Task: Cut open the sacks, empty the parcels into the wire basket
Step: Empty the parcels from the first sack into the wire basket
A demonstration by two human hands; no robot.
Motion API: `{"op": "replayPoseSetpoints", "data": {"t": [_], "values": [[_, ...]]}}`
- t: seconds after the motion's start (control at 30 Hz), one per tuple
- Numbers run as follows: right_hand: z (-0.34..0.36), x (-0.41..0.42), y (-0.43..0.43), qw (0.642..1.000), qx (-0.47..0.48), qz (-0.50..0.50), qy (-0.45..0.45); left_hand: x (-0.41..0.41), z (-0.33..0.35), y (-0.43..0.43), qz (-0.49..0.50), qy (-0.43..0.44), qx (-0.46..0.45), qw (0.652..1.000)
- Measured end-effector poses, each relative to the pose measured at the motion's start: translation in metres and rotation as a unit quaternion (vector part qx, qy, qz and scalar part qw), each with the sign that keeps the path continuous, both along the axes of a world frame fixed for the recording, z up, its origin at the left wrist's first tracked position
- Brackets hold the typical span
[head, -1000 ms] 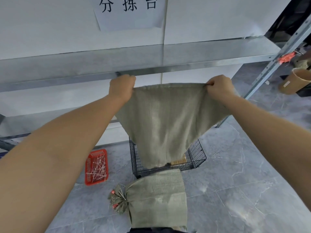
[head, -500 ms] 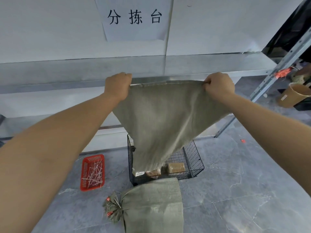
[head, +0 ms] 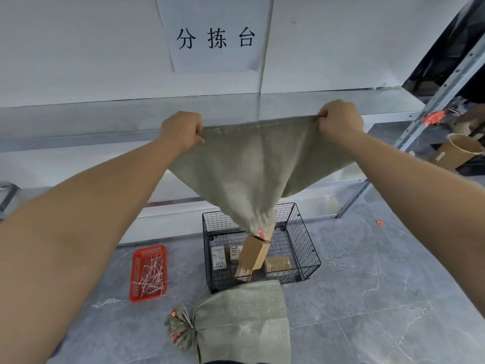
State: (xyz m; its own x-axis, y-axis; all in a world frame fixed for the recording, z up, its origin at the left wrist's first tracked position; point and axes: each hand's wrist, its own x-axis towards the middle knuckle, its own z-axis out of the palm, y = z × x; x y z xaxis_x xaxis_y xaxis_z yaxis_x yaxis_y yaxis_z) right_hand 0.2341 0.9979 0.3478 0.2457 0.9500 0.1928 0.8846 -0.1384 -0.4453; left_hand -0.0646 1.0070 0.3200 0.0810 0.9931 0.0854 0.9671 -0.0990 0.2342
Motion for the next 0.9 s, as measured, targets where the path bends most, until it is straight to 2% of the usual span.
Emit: {"op": "replayPoseSetpoints", "data": {"t": [0.07, 0.13, 0.27, 0.37, 0.43, 0.57, 0.73, 0.9], "values": [[0.003, 0.0, -0.001, 0.999, 0.039, -0.001, 0.014, 0.0, 0.002, -0.003, 0.0, -0.004, 0.004, 1.0], [0.001, -0.002, -0.004, 0.999, 0.026, 0.018, -0.005, -0.001, 0.002, -0.006, -0.001, 0.011, 0.0, 1.0], [-0.006, -0.001, -0.008, 0.997, 0.06, 0.006, -0.039, -0.004, 0.007, -0.009, 0.039, -0.064, 0.079, 0.994], [-0.012, 0.006, -0.01, 0.996, -0.014, 0.01, -0.088, -0.003, 0.007, -0.013, 0.041, -0.087, 0.081, 0.992], [-0.014, 0.011, -0.012, 0.996, -0.033, 0.008, -0.076, -0.003, 0.005, -0.017, 0.034, -0.066, 0.085, 0.994], [-0.022, 0.018, -0.021, 0.995, -0.048, 0.003, -0.089, -0.006, -0.01, -0.024, 0.004, 0.02, 0.035, 0.999], [-0.021, 0.008, -0.031, 0.997, -0.05, 0.012, -0.054, -0.01, -0.007, -0.033, 0.03, -0.022, -0.02, 0.999], [-0.013, -0.03, -0.044, 0.987, -0.148, 0.064, 0.01, 0.009, 0.008, -0.042, -0.071, -0.006, -0.152, 0.986]]}}
